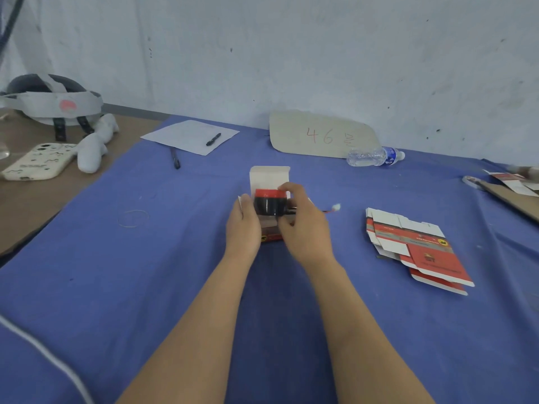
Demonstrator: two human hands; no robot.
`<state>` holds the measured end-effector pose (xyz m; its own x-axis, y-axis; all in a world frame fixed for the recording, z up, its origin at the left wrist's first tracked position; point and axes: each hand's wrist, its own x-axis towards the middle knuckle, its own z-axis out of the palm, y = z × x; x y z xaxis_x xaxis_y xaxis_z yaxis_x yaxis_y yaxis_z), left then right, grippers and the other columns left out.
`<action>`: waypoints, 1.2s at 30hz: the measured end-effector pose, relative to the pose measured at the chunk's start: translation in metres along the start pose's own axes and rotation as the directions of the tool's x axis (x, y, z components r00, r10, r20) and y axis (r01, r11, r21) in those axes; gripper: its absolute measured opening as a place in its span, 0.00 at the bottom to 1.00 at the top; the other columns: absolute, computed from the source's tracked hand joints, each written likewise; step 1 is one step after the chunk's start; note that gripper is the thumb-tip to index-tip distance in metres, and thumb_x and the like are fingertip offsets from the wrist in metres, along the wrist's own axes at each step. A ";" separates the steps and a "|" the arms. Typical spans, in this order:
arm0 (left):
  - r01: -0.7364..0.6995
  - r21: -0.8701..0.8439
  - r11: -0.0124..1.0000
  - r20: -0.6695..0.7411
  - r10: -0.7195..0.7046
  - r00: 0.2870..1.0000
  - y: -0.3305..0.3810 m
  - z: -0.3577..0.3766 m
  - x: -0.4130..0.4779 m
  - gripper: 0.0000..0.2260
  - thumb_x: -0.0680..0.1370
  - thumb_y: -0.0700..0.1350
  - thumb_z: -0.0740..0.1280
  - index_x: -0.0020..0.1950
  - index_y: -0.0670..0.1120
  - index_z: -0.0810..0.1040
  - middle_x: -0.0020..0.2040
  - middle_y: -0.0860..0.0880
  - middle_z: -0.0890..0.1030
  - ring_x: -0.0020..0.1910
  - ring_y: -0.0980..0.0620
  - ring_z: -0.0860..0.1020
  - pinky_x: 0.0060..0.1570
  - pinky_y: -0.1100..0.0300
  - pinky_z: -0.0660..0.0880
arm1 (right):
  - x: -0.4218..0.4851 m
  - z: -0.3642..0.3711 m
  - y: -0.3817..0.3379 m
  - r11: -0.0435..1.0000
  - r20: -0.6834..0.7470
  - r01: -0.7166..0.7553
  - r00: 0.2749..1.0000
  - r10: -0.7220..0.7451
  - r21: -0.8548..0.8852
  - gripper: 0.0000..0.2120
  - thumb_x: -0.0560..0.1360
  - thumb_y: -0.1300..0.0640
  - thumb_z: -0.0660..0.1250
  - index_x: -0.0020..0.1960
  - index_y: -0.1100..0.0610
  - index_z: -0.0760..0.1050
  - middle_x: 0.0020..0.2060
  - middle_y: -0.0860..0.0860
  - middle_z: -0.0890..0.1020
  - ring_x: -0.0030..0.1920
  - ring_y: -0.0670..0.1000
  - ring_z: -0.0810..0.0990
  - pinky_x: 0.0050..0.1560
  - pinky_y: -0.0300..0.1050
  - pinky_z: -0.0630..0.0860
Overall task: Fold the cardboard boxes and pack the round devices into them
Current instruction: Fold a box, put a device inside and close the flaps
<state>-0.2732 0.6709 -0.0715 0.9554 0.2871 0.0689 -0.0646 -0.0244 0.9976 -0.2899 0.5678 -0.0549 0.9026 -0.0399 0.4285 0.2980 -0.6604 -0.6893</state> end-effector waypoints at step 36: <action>-0.047 0.143 0.989 0.192 0.019 0.981 -0.006 0.006 0.001 0.09 0.78 0.43 0.63 0.56 0.47 0.67 0.48 0.56 0.74 0.47 0.57 0.75 0.38 0.63 0.70 | 0.008 -0.040 0.012 0.930 -0.406 -0.185 0.860 0.309 0.316 0.18 0.79 0.53 0.63 0.67 0.56 0.69 0.46 0.46 0.79 0.39 0.33 0.76 0.36 0.24 0.68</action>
<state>-0.2698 0.6660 -0.0773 0.9916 0.0976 0.0852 -0.0672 -0.1747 0.9823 -0.2917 0.5298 -0.0367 0.7425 -0.5428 0.3925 0.2082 -0.3699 -0.9054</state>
